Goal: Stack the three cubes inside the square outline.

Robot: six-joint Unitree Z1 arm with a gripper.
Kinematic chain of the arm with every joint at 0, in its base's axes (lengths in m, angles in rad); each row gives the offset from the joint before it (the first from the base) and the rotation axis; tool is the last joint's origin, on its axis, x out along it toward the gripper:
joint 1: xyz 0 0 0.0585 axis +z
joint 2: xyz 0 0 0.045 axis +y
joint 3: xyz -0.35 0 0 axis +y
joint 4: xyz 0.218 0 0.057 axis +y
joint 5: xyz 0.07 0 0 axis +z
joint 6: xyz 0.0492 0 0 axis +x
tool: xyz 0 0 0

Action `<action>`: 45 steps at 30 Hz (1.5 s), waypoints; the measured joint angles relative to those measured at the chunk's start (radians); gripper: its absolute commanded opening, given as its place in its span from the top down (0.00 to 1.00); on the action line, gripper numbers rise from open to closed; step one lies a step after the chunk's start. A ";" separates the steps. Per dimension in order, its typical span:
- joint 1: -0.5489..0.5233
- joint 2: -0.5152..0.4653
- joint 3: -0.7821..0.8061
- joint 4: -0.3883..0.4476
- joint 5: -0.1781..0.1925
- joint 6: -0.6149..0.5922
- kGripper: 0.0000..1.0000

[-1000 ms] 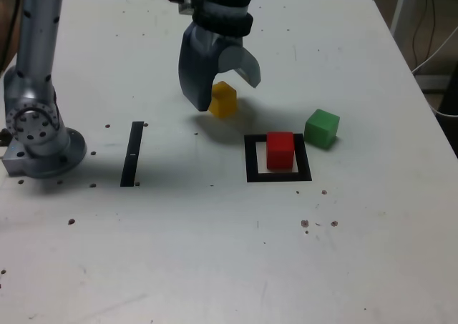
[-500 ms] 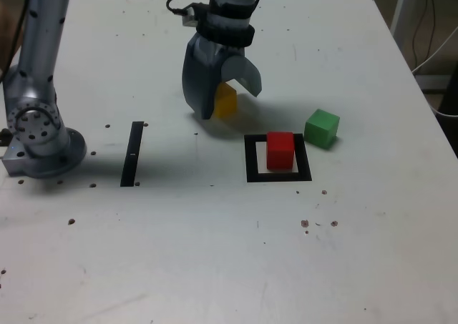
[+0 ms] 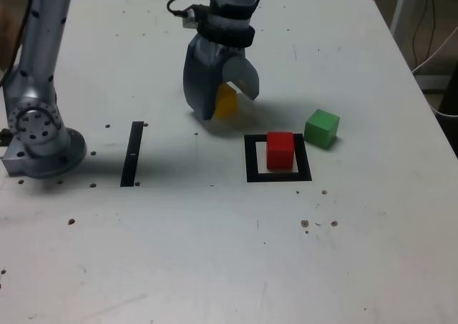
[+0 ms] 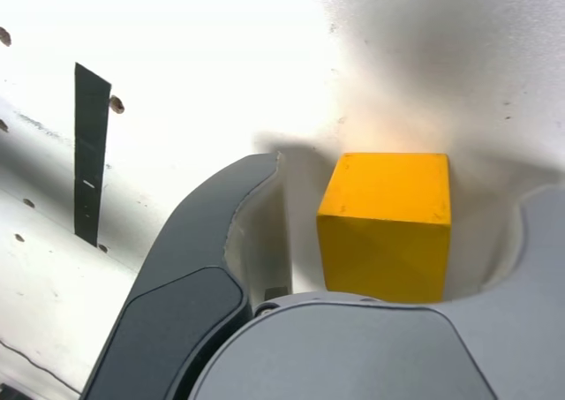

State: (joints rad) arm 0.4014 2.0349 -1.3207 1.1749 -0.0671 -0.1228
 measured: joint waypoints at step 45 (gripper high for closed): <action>-0.129 -0.032 -0.123 0.065 0.033 0.024 0.63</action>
State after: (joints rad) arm 0.2724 2.0027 -1.4436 1.2404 -0.0341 -0.0985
